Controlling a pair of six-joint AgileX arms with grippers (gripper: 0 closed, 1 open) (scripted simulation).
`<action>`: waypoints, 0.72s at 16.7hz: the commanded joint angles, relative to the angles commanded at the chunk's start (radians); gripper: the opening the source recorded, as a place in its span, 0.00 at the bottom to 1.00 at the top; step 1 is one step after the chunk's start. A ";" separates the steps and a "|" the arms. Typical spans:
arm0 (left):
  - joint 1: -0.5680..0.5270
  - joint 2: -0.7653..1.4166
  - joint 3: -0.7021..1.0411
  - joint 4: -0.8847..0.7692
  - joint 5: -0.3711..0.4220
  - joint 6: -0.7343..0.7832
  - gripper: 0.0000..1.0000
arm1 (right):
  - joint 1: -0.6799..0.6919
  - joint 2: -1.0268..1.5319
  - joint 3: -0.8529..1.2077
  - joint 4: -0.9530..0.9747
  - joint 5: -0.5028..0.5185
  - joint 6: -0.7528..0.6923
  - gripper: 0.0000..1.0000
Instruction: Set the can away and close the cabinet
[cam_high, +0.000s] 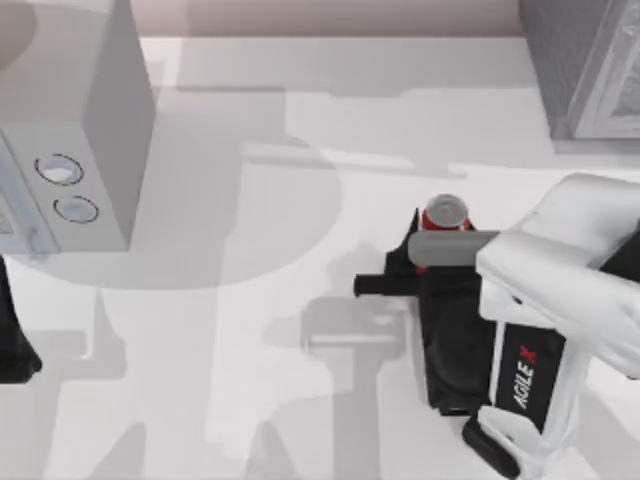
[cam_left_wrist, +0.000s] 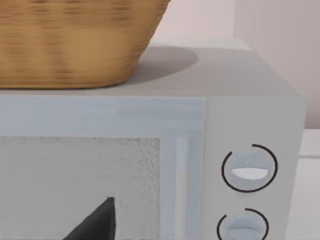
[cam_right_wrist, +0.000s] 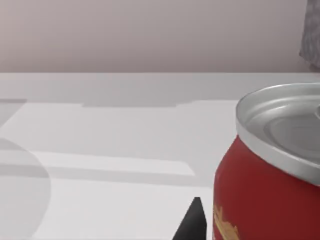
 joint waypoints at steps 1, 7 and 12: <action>0.000 0.000 0.000 0.000 0.000 0.000 1.00 | 0.000 0.000 0.000 0.000 0.000 0.000 0.17; 0.000 0.000 0.000 0.000 0.000 0.000 1.00 | 0.000 0.000 0.000 0.000 0.000 0.000 0.00; 0.000 0.000 0.000 0.000 0.000 0.000 1.00 | 0.002 0.001 0.000 0.000 0.000 0.002 0.00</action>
